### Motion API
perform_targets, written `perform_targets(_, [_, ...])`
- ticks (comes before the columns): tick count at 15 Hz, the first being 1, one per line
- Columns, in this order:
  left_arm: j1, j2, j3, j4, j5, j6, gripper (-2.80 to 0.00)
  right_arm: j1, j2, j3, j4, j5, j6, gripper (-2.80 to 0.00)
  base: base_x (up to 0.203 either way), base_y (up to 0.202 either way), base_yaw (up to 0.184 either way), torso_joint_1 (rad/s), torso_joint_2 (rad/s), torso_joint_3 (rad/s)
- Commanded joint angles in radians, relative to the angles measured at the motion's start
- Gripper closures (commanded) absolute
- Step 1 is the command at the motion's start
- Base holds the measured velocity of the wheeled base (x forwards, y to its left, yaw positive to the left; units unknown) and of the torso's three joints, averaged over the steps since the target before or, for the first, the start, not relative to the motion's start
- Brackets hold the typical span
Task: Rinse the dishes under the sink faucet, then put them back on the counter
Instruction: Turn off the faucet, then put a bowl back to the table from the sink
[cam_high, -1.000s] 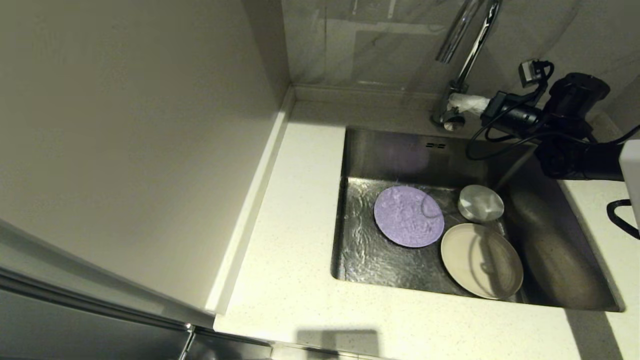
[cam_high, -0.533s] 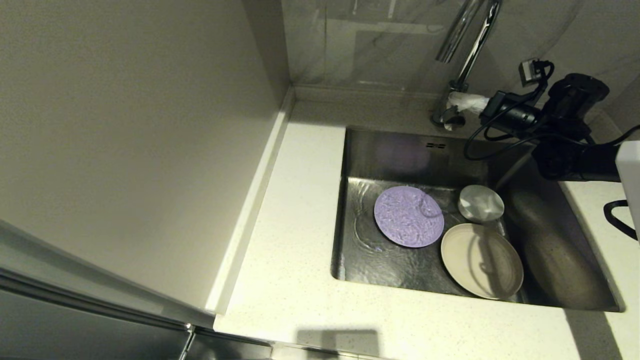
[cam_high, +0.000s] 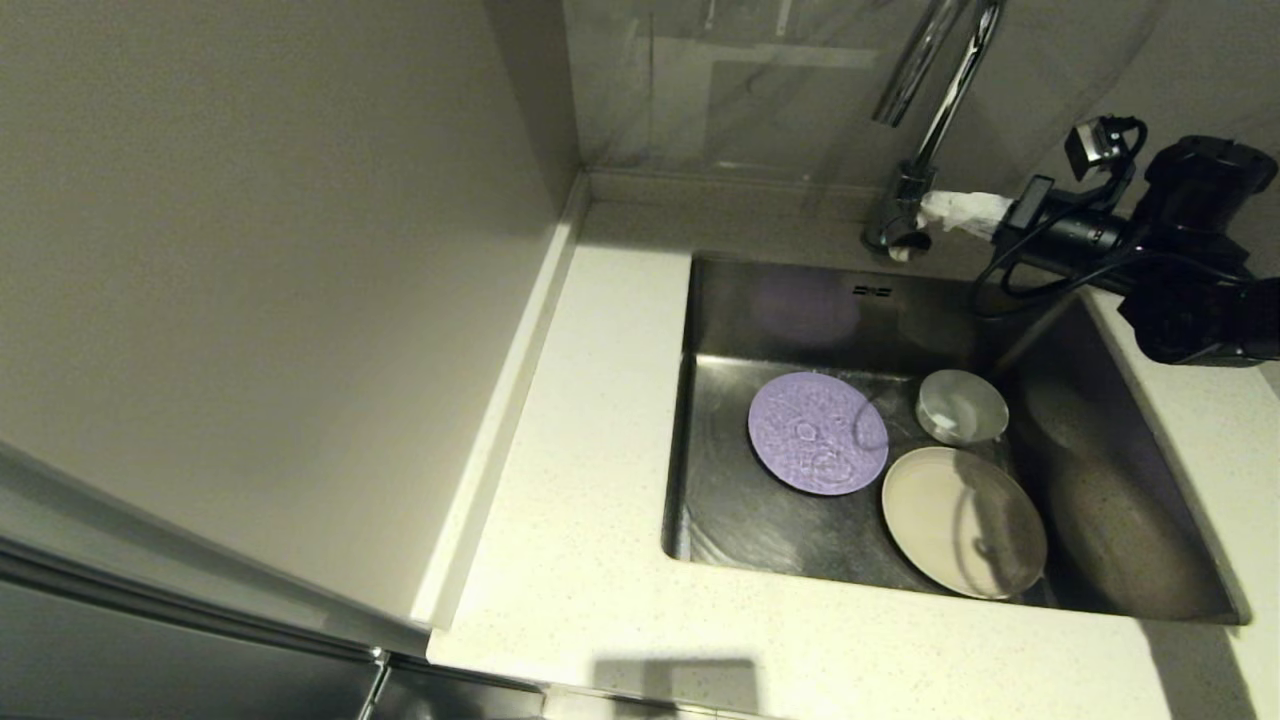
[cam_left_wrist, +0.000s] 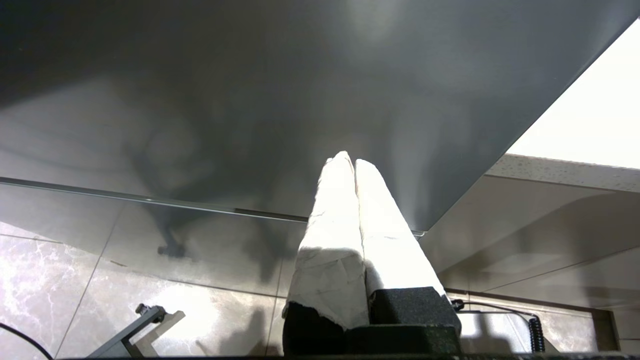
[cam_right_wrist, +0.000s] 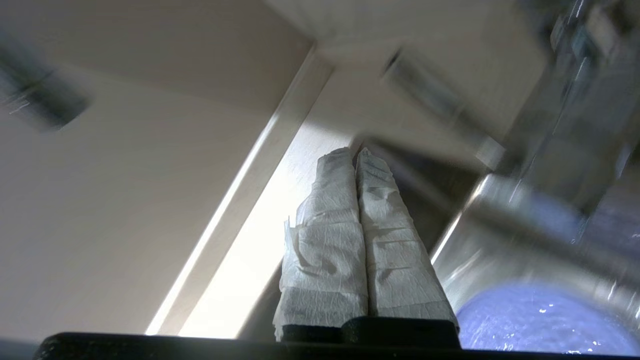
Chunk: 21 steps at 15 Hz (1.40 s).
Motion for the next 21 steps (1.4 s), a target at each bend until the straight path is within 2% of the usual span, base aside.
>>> perform_targets(1, [0.0, -0.002, 0.0, 0.0, 0.0, -0.001, 0.0, -0.006, -0.142, 0.145, -0.002, 0.013, 0.0, 0.0, 0.0, 0.0, 0.0, 0.0, 0.0, 0.0])
perform_targets(3, [0.0, -0.002, 0.0, 0.0, 0.0, -0.001, 0.0, -0.008, -0.241, 0.229, 0.052, 0.018, -0.032, 0.0, 0.0, 0.0, 0.0, 0.0, 0.0, 0.0])
perform_targets(4, [0.0, -0.002, 0.0, 0.0, 0.0, -0.001, 0.0, -0.008, -0.294, 0.248, 0.145, 0.019, -0.074, 0.0, 0.0, 0.0, 0.0, 0.0, 0.0, 0.0])
perform_targets(6, [0.0, -0.002, 0.0, 0.0, 0.0, -0.001, 0.0, -0.008, -0.395, 0.269, 0.437, 0.012, -0.209, 0.0, 0.0, 0.0, 0.0, 0.0, 0.0, 0.0])
perform_targets(7, [0.0, -0.002, 0.0, 0.0, 0.0, -0.001, 0.0, -0.005, -0.454, 0.288, 0.604, -0.005, -0.321, 0.0, 0.0, 0.0, 0.0, 0.0, 0.0, 0.0])
perform_targets(8, [0.0, -0.002, 0.0, 0.0, 0.0, -0.001, 0.0, 0.006, -0.517, 0.318, 0.753, -0.053, -0.447, 0.0, 0.0, 0.0, 0.0, 0.0, 0.0, 0.0])
perform_targets(9, [0.0, -0.002, 0.0, 0.0, 0.0, -0.001, 0.0, 0.029, -0.58, 0.362, 0.903, -0.154, -0.554, 0.0, 0.0, 0.0, 0.0, 0.0, 0.0, 0.0])
perform_targets(11, [0.0, -0.002, 0.0, 0.0, 0.0, -0.001, 0.0, 0.095, -0.676, 0.467, 1.085, -0.435, -0.676, 0.0, 0.0, 0.0, 0.0, 0.0, 0.0, 0.0])
perform_targets(12, [0.0, -0.002, 0.0, 0.0, 0.0, -0.001, 0.0, 0.121, -0.712, 0.533, 1.12, -0.563, -0.749, 0.0, 0.0, 0.0, 0.0, 0.0, 0.0, 0.0])
perform_targets(14, [0.0, -0.002, 0.0, 0.0, 0.0, -0.001, 0.0, 0.138, -0.77, 0.604, 1.127, -0.709, -1.014, 0.0, 0.0, 0.0, 0.0, 0.0, 0.0, 0.0])
perform_targets(16, [0.0, -0.002, 0.0, 0.0, 0.0, -0.001, 0.0, 0.133, -0.825, 0.651, 1.067, -0.843, -1.229, 0.0, 0.0, 0.0, 0.0, 0.0, 0.0, 0.0])
perform_targets(17, [0.0, -0.002, 0.0, 0.0, 0.0, -0.001, 0.0, 0.132, -0.838, 0.664, 1.028, -0.878, -1.293, 0.0, 0.0, 0.0, 0.0, 0.0, 0.0, 0.0])
perform_targets(19, [0.0, -0.002, 0.0, 0.0, 0.0, -0.001, 0.0, 0.133, -0.833, 0.671, 0.981, -0.884, -1.374, 0.0, 0.0, 0.0, 0.0, 0.0, 0.0, 0.0])
perform_targets(21, [0.0, -0.002, 0.0, 0.0, 0.0, -0.001, 0.0, 0.133, -0.774, 0.681, 0.925, -0.884, -1.423, 0.0, 0.0, 0.0, 0.0, 0.0, 0.0, 0.0])
